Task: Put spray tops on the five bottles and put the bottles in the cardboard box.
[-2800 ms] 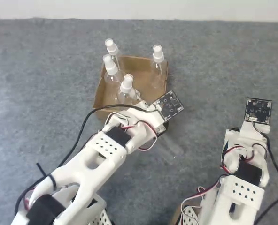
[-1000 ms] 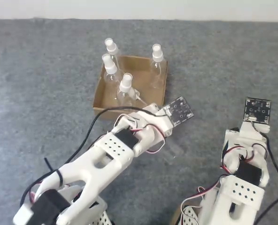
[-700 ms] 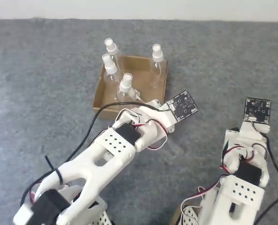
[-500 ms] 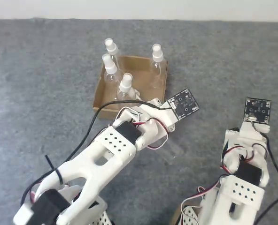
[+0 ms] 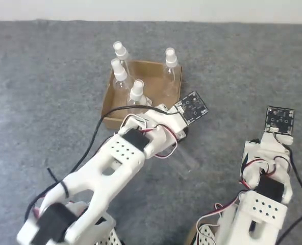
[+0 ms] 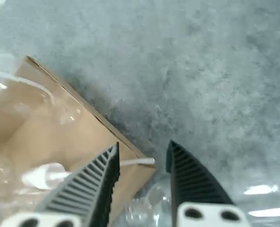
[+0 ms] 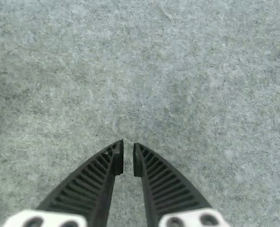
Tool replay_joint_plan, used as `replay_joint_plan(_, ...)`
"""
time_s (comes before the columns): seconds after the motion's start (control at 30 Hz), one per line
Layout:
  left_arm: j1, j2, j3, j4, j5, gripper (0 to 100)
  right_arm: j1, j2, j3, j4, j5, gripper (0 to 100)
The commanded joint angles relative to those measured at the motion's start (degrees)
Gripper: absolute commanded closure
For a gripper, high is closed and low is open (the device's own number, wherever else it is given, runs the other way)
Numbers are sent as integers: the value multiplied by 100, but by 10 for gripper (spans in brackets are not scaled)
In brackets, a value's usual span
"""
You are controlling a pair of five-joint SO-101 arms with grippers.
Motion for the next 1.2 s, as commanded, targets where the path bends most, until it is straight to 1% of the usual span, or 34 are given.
replay_joint_plan(0.0, -26, 422, -207, -360, 123, 848, 22, -145, -44, -127, 62, 992)
replay_joint_plan(0.17, 62, 571, -303, -369, 123, 851, 22, -145, -44, -127, 62, 992)
replay_joint_plan(0.3, 62, 607, -347, -378, 123, 931, 22, -145, -44, -127, 62, 992)
replay_joint_plan(0.37, 62, 615, -382, -378, 123, 957, 22, -145, -44, -127, 62, 992)
replay_joint_plan(0.53, 70, 563, -382, -360, 132, 985, 22, -145, -44, -127, 62, 992)
replay_joint_plan(0.67, 70, 440, -400, -325, 343, 987, 22, -145, -44, -127, 62, 992)
replay_joint_plan(0.9, 299, -141, -629, 352, 360, 988, 22, -145, -44, -127, 62, 992)
replay_joint_plan(1.17, 281, -202, -1051, 853, 369, 989, 22, -145, -44, -127, 62, 992)
